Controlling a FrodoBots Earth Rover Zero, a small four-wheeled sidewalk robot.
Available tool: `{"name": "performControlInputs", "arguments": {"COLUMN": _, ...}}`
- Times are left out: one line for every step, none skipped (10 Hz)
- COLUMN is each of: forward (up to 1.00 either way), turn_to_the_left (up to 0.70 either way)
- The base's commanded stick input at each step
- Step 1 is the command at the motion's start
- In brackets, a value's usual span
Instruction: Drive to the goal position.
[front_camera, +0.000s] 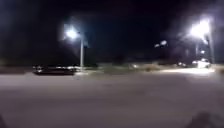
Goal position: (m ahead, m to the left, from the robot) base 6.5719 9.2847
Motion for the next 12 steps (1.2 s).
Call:
{"name": "performControlInputs", "arguments": {"forward": 0.7, "turn_to_the_left": -0.27}}
{"name": "performControlInputs", "arguments": {"forward": 0.7, "turn_to_the_left": -0.27}}
{"name": "performControlInputs", "arguments": {"forward": 0.7, "turn_to_the_left": -0.27}}
{"name": "performControlInputs", "arguments": {"forward": 0.7, "turn_to_the_left": -0.27}}
{"name": "performControlInputs", "arguments": {"forward": 0.7, "turn_to_the_left": -0.27}}
{"name": "performControlInputs", "arguments": {"forward": 0.7, "turn_to_the_left": -0.27}}
{"name": "performControlInputs", "arguments": {"forward": 0.7, "turn_to_the_left": -0.27}}
{"name": "performControlInputs", "arguments": {"forward": 0.7, "turn_to_the_left": 0.0}}
{"name": "performControlInputs", "arguments": {"forward": 0.7, "turn_to_the_left": 0.0}}
{"name": "performControlInputs", "arguments": {"forward": 0.7, "turn_to_the_left": 0.0}}
{"name": "performControlInputs", "arguments": {"forward": 0.7, "turn_to_the_left": 0.0}}
{"name": "performControlInputs", "arguments": {"forward": 0.7, "turn_to_the_left": 0.0}}
